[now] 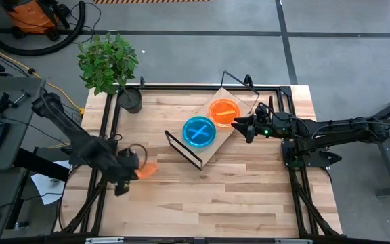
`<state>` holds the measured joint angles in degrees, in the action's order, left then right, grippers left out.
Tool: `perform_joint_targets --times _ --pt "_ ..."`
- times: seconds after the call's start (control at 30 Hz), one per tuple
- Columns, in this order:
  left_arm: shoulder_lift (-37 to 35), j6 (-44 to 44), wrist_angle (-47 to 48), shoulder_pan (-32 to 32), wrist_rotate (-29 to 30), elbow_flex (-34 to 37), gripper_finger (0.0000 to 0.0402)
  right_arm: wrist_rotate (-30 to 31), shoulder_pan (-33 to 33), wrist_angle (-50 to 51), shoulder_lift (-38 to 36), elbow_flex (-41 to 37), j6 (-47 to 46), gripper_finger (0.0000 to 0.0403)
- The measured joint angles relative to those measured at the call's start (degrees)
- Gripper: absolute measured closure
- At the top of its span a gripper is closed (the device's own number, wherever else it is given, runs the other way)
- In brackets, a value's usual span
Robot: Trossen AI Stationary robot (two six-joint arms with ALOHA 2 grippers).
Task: Place and stack plates onto a shelf
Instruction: Stack the orange plate on top of the orange plate on the shelf
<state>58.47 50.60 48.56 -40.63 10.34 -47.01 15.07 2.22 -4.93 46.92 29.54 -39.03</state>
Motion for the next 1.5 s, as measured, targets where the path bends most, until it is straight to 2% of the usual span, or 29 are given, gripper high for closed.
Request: perform_joint_targets --times 0.13,0.23,0.37,0.5,0.6,0.73,0.9,1.03,1.2,1.33,1.5 --pt "-5.82 -1.36 2.73 2.24 -0.09 -7.44 0.0401 0.00 0.00 0.00 0.00 0.00 -0.15 0.0203" --pt "-8.46 -5.62 2.68 5.78 4.71 -14.05 0.0401 0.02 0.00 -0.01 0.00 0.00 -1.59 0.0203" --pt "-8.28 -21.46 1.51 13.48 13.80 -23.76 0.0401 0.02 0.00 -0.15 0.00 0.00 -2.92 0.0203" --pt "-5.20 -40.68 -1.55 23.98 15.09 -30.87 0.0401 0.98 0.02 -4.11 0.00 0.00 -4.38 0.0203" --pt "-1.98 -52.13 -3.39 32.63 10.53 -33.18 0.0401 1.21 0.30 -13.07 0.00 0.00 -3.94 0.0203" --pt "3.92 -61.74 -5.23 43.09 0.35 -33.24 0.0401 1.17 0.52 -29.33 -0.03 0.00 0.23 0.0203" --pt "14.64 -70.62 -9.51 50.95 -7.57 -33.24 0.0401 0.95 0.52 -42.92 -0.11 0.02 6.12 0.0203" --pt "24.45 -76.78 -16.87 53.10 -12.56 -33.24 0.0401 0.94 0.52 -42.57 -0.09 0.02 6.53 0.0203" --pt "36.42 -82.07 -26.21 52.88 -12.69 -33.24 0.0401 0.87 0.34 -39.85 -0.04 0.02 4.41 0.0203" --pt "43.74 -80.99 -34.08 52.62 -12.72 -33.24 0.0401 0.90 0.00 -39.85 -0.04 0.02 4.51 0.0203" --pt "48.50 -79.54 -41.15 52.60 -12.80 -33.22 0.0401 0.90 0.00 -39.88 -0.04 0.02 4.52 0.0203"
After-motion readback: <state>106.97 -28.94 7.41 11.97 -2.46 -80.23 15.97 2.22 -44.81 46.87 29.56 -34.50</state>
